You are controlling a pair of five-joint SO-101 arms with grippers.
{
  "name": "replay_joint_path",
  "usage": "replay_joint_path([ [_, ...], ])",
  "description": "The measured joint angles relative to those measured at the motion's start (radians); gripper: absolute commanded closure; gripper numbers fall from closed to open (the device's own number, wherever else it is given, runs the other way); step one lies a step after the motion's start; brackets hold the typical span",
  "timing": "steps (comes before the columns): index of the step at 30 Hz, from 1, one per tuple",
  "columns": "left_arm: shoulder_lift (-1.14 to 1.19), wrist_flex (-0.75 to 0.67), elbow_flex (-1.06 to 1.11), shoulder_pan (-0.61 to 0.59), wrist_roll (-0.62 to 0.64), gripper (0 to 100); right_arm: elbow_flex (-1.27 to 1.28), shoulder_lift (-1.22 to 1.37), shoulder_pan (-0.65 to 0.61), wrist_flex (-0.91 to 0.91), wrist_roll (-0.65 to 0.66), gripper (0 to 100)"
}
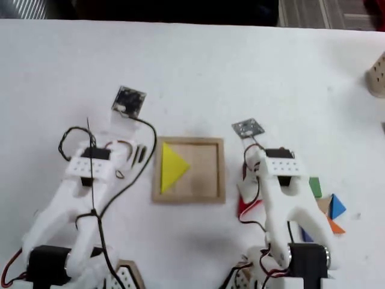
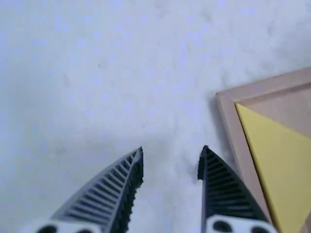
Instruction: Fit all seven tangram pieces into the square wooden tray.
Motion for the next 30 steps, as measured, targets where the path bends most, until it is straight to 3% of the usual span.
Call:
replay_joint_path([
  [6,0.000,0.000,0.000,0.000,0.000,80,-0.002,0.000,-0.006,0.000,-0.204,66.2],
  [22,0.000,0.000,0.000,0.000,0.000,80,-0.015,-0.161,-0.011,0.074,-0.354,66.3],
  [30,0.000,0.000,0.000,0.000,0.000,80,0.137,-0.144,-0.057,-0.144,-0.422,66.2],
])
